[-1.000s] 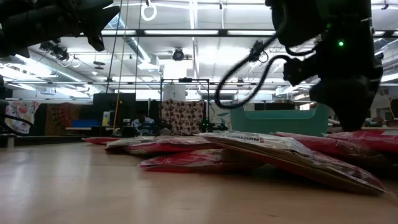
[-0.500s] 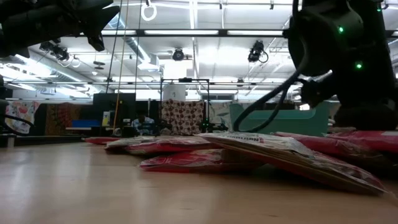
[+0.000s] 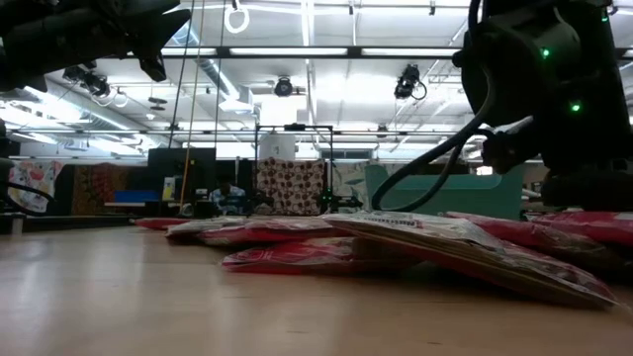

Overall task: Sort popcorn bags into baskets
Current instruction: Put the red popcorn bag into the green bin

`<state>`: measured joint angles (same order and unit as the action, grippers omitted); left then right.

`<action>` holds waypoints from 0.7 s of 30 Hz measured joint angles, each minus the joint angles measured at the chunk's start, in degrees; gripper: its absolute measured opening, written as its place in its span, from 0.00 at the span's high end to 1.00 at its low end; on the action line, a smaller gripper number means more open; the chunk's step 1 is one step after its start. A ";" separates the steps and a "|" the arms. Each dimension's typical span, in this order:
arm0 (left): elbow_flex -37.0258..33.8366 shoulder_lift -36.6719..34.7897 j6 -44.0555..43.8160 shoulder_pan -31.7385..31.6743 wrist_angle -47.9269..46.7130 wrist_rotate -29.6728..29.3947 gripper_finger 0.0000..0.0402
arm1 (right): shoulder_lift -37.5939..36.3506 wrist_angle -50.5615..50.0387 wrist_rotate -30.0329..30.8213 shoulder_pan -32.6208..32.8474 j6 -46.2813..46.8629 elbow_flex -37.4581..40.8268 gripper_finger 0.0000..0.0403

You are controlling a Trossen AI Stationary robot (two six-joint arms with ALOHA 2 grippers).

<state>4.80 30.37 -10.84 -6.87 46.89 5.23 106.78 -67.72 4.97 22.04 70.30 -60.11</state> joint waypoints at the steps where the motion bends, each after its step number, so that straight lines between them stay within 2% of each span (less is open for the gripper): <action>1: 0.00 0.00 -0.08 -0.02 -0.02 0.00 0.71 | 0.00 -0.74 0.06 0.00 0.00 -0.50 0.87; 5: 0.00 0.00 0.11 -0.01 -0.01 0.00 0.71 | -0.02 -6.34 3.13 -0.01 -1.69 -5.48 0.86; 11: 0.00 0.00 0.12 -0.02 0.02 -0.01 0.71 | -0.07 -15.71 11.56 -1.71 -4.47 -16.61 0.85; 15: 0.00 -0.02 -0.17 -0.02 0.00 0.00 0.71 | -0.09 -14.75 21.21 -1.92 -7.81 -22.04 0.85; 21: 0.00 0.00 -0.46 -0.02 -0.01 0.00 0.71 | -0.09 -14.75 34.82 -2.26 -17.22 -24.29 0.83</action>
<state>4.80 30.37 -11.30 -6.90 46.89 5.23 106.69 -82.47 39.79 19.79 53.08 -84.40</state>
